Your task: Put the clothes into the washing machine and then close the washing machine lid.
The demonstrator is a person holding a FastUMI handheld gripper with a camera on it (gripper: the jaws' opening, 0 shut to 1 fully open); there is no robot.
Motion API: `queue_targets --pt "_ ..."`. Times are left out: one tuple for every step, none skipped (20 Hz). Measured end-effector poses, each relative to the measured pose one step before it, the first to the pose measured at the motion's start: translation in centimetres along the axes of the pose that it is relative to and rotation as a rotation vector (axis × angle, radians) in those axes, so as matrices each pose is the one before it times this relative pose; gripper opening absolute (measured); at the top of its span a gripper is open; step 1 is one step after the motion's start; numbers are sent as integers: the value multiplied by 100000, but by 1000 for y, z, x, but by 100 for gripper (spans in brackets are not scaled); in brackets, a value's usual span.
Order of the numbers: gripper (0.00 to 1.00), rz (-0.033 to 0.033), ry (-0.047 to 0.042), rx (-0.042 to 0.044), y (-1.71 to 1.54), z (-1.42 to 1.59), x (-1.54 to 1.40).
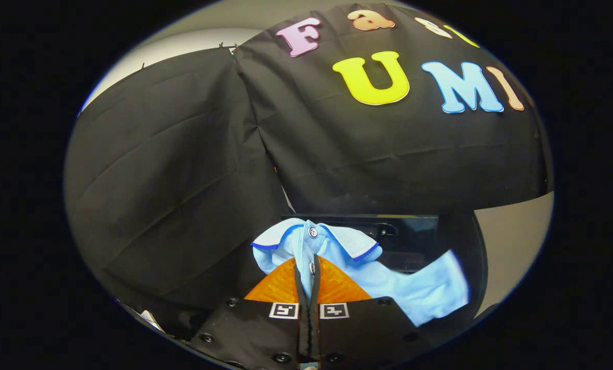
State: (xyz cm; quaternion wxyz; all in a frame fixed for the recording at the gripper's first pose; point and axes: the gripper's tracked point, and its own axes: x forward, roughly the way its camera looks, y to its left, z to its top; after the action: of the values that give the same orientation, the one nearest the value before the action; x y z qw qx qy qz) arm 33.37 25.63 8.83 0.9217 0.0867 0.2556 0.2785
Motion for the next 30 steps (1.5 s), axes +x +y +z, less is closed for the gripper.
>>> queue_targets --pt "1 -105 664 -161 -39 -156 752" --pt "1 278 337 689 223 -371 682" --pt "1 -98 252 943 74 -389 755" --pt "1 -164 626 437 185 -581 684" --pt "1 -518 1133 -326 114 -640 680" --pt "1 -517 963 -679 72 -711 545" --pt "1 -618 751 -743 71 -599 643" --pt "1 -956 586 -920 -135 -690 630" --pt "1 -1399 776 -977 -249 -614 694" --pt "1 -1455 603 -1032 -111 -669 636" --pt "1 -1721 588 -1182 -293 -505 653" --pt "1 -1719 422 -1115 -252 -670 684" --pt "1 -1551 167 -858 -223 -556 646" --pt "1 -1522 148 -577 -253 -556 690" --pt "1 -1533 117 -408 -302 -457 642" --pt "2 -1261 198 -252 -173 -455 562" --pt "2 -1208 481 -422 -105 -422 466" --pt "2 -1320 173 -807 10 -745 482" --pt "2 -1461 338 -705 -218 -509 513" --pt "2 -999 161 -564 -25 -540 603" --pt "2 -1290 -60 -191 -96 -378 657" --pt "2 -1067 222 -187 -127 -413 764" --pt "2 -1175 999 -587 -240 -559 655" --pt "2 -1200 1085 -665 -114 -605 482" --pt "2 -425 1132 -779 -84 -576 503" --pt "4 -685 535 -510 2 -775 488" --pt "4 -1129 969 -740 -94 -526 430" --pt "4 -1312 1544 -687 -39 -588 459" --pt "7 -2108 1164 -737 -281 -543 363" --pt "8 -1399 1669 -549 -73 -662 437"
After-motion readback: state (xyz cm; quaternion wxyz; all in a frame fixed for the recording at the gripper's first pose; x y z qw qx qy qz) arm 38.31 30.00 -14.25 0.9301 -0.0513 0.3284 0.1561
